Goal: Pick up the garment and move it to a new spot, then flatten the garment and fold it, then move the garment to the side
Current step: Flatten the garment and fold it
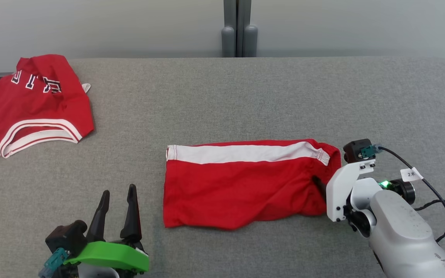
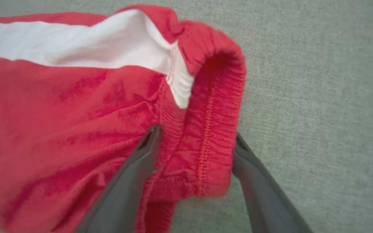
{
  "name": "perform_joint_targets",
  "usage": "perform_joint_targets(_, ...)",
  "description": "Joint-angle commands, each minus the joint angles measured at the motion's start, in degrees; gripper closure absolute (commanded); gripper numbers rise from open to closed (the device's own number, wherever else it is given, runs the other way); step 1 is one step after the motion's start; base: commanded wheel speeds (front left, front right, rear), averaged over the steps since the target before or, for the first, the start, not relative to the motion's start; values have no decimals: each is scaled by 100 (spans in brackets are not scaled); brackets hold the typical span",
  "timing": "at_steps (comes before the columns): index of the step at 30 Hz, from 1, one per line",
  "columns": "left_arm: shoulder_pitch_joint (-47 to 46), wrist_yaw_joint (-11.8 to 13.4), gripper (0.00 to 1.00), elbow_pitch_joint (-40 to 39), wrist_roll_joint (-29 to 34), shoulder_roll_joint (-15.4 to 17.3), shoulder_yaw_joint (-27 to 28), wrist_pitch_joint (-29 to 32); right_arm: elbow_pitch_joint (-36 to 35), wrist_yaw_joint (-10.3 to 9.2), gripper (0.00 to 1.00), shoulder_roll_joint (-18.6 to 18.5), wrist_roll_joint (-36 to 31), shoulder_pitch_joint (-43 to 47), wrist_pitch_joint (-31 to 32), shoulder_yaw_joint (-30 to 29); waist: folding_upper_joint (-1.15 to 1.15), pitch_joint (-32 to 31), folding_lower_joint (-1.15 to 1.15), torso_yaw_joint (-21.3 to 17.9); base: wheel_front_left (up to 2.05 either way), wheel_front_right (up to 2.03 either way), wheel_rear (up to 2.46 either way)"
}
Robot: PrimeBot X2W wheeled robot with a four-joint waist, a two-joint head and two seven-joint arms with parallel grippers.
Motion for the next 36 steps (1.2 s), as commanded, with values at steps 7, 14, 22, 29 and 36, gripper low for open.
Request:
perform_joint_targets(7,-116,-84,0,22,149,-89,-22,0,280,-3,87,157,298,-126,139,484,0,9,0,-17,0,0,0)
perform_joint_targets(14,-115,-111,0,-39,221,-125,-139,1,417,-5,100,51,546,-336,-66,643,0,-43,0,-130,0,0,0)
perform_joint_targets(22,37,-138,0,-135,246,-152,-265,1,265,-7,100,-531,941,-357,17,684,0,-175,0,-377,0,0,0)
perform_joint_targets(29,52,-141,0,-127,235,-160,-342,0,14,-7,100,-967,1227,-271,289,679,0,-213,0,-530,0,0,0)
perform_joint_targets(36,2,-147,0,-89,253,-163,-361,0,-564,-6,100,-668,1845,-211,608,704,0,-204,0,-539,0,0,0)
